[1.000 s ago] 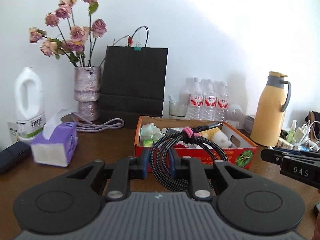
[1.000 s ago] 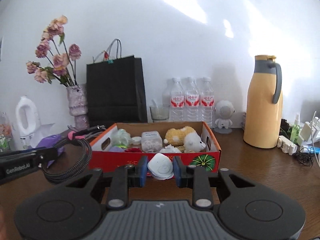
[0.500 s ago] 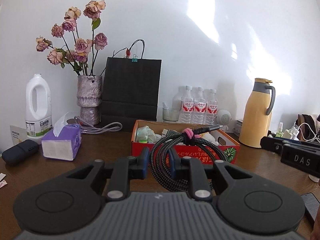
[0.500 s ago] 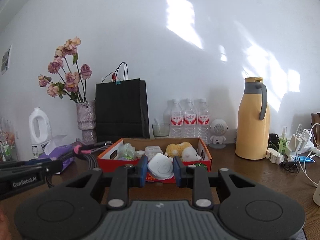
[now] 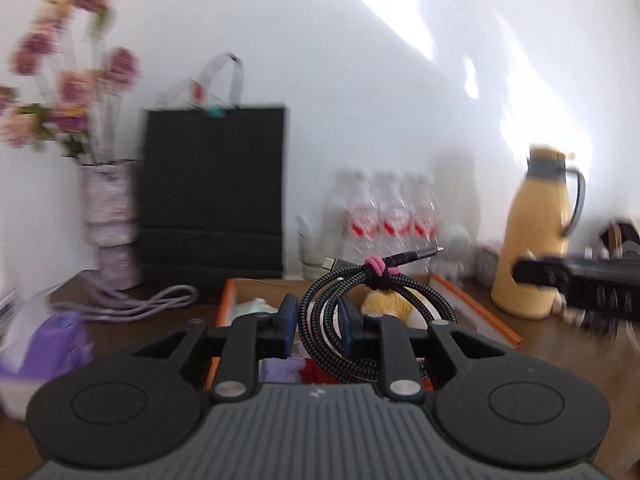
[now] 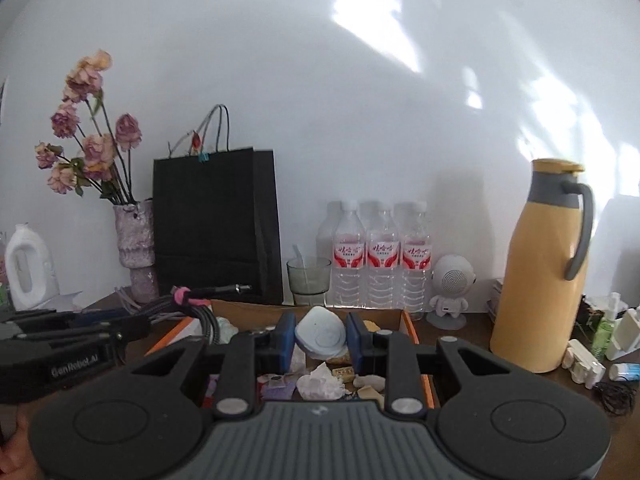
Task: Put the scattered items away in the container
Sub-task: 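Carry the cable and white case into the box and open both tools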
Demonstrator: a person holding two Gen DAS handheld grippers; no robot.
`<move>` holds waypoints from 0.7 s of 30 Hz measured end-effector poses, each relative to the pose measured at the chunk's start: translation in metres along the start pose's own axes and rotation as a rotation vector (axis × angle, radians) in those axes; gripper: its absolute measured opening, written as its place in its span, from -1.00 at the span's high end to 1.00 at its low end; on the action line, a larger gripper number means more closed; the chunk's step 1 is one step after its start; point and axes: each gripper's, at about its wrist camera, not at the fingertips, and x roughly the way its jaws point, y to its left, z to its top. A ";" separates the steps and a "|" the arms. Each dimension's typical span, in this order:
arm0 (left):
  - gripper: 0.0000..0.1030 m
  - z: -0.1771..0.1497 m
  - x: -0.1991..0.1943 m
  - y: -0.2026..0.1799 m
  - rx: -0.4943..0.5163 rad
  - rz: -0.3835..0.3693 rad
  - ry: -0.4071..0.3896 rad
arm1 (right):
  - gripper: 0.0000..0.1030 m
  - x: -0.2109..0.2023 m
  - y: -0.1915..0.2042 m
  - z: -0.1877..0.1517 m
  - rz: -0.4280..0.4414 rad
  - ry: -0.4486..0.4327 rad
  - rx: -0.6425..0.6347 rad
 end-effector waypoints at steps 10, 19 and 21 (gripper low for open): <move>0.23 0.010 0.132 0.008 0.012 -0.222 0.369 | 0.50 0.199 -0.057 0.007 0.086 0.573 0.053; -0.31 -0.002 0.139 0.052 0.043 -0.112 0.384 | -0.14 0.224 -0.068 -0.007 0.083 0.653 0.082; -0.45 -0.008 0.142 0.052 0.064 -0.077 0.385 | -0.35 0.224 -0.068 -0.008 0.060 0.634 0.071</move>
